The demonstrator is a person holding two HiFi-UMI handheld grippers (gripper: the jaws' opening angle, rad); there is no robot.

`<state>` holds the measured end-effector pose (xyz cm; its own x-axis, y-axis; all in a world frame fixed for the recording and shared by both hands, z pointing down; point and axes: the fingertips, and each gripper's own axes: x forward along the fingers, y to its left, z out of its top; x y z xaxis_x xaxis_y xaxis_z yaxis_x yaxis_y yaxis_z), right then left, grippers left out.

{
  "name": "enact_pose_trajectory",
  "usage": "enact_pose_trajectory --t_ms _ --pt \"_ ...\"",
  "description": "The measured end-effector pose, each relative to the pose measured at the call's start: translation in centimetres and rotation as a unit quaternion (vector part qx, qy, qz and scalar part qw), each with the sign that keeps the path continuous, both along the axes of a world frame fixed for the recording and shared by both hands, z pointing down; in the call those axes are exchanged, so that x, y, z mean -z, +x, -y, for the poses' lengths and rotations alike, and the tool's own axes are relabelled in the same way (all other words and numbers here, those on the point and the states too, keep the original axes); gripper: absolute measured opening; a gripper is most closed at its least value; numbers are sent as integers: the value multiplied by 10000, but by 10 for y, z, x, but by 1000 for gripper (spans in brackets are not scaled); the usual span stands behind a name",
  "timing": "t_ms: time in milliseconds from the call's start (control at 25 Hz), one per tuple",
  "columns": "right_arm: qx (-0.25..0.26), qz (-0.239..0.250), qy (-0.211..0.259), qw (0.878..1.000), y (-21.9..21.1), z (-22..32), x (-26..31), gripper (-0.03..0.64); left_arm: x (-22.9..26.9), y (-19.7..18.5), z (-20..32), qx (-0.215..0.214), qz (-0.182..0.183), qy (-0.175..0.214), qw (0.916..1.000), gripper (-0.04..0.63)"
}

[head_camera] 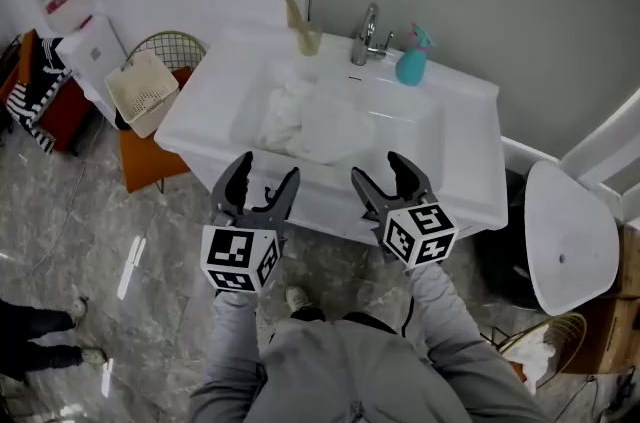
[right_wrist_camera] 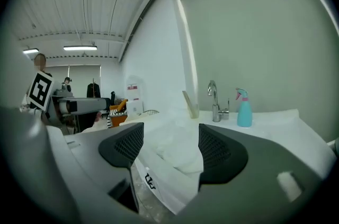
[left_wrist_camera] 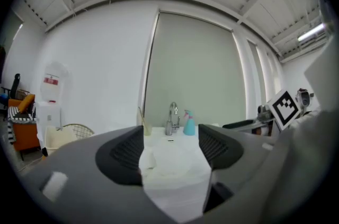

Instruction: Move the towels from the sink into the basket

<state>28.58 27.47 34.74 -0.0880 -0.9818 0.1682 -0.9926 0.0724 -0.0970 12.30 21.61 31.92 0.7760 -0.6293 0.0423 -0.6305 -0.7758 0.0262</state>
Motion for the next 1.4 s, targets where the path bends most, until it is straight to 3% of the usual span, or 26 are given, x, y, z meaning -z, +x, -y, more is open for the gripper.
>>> enact_pose_trajectory --t_ms 160,280,400,480,600,680,960,1160,1400 --pt "101 -203 -398 9990 3 48 -23 330 -22 28 46 -688 508 -134 9962 357" --pt "201 -389 -799 9958 12 71 -45 358 -42 53 68 -1389 960 -277 9853 365" --pt "390 -618 -1203 9900 26 92 -68 381 -58 80 86 -1915 1585 -87 9686 416" --pt "564 -746 -1492 9844 35 104 -86 391 -76 97 93 -2306 2155 77 9489 442" --pt "863 -941 -1928 9729 44 121 -115 413 -103 120 106 -2852 3002 324 9097 467" --pt "1046 -1018 -2180 9650 49 131 -132 433 -117 135 115 -3194 3510 536 8786 474" --pt "1445 -1108 -2890 9399 65 161 -189 460 -172 178 161 -4101 5092 1035 7495 503" --pt "1719 -1425 -3377 9144 77 171 -222 486 -209 200 178 -4589 5815 1325 6586 525" --pt "1883 -1492 -3683 8981 85 184 -250 515 -243 219 191 -4965 6328 1380 5780 568"
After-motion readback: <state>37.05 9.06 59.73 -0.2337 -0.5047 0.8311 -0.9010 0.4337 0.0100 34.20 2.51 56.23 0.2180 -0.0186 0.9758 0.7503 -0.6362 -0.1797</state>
